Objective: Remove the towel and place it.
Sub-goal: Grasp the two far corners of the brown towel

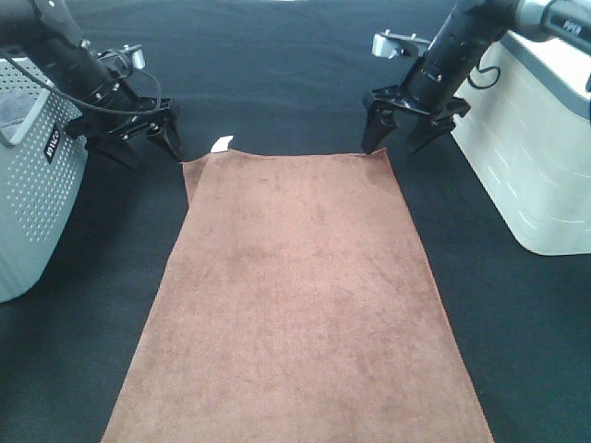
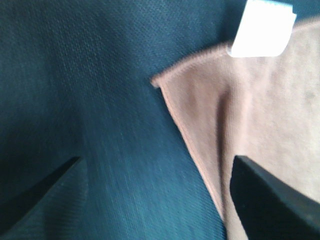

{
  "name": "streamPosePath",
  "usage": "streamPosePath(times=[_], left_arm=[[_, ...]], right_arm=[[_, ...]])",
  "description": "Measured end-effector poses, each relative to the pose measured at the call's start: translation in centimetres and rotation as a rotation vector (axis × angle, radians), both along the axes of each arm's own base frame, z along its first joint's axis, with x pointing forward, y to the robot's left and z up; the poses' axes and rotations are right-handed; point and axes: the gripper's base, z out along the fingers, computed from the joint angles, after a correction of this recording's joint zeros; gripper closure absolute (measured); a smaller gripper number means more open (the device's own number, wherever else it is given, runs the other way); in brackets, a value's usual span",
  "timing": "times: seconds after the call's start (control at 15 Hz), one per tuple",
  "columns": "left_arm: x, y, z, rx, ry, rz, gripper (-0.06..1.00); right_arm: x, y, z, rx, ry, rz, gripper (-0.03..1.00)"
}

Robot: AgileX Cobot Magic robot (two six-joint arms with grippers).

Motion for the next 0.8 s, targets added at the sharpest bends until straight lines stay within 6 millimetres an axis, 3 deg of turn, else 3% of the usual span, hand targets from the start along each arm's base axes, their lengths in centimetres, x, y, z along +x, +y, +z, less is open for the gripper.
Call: streamPosePath(times=[0.2, 0.53, 0.8], left_arm=[[0.4, -0.3, -2.4, -0.023, 0.016, -0.018, 0.22], [0.7, -0.3, -2.7, -0.046, 0.011, -0.007, 0.22], [0.9, -0.5, -2.6, -0.052, -0.021, 0.005, 0.22]], right_arm=[[0.8, 0.2, -1.5, 0.011, -0.041, -0.025, 0.19], [1.2, -0.3, -3.6, -0.028, -0.025, -0.090, 0.19], [1.3, -0.3, -3.5, -0.023, -0.016, -0.130, 0.19]])
